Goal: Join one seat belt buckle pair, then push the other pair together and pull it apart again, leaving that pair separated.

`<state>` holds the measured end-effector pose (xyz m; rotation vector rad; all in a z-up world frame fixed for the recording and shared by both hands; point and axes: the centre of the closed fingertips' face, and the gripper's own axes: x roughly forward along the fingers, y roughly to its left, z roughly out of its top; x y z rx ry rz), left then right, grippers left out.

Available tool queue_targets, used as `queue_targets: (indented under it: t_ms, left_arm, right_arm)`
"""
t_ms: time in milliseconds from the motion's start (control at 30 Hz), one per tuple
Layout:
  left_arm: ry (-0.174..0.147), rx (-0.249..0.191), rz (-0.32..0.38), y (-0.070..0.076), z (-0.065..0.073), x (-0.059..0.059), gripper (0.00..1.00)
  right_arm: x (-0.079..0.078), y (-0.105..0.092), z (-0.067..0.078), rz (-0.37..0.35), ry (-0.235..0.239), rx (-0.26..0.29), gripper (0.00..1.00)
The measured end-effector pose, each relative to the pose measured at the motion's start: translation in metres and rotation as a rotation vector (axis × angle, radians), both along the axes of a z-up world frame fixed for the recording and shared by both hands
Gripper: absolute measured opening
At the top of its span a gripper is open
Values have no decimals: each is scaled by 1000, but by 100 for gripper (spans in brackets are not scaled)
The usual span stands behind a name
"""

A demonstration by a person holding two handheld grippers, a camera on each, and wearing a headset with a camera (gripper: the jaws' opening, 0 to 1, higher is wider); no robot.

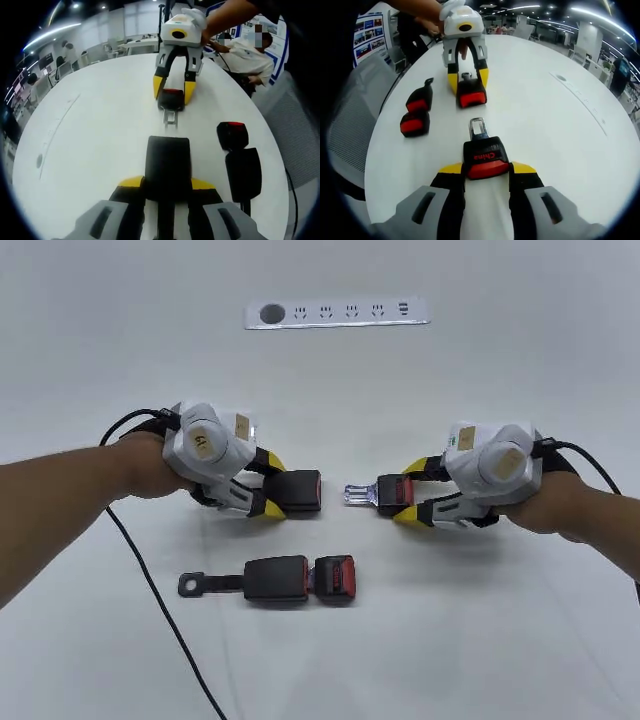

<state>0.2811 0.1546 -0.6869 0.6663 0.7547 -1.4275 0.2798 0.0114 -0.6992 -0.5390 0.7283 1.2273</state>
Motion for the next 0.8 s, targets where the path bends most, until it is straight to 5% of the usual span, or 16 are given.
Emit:
queue_targets:
  t_ms: [800]
  left_arm:
    - [3,6,-8,0,0,0,33]
  right_arm:
    - [-9,-38,7,-22,-2,1,32]
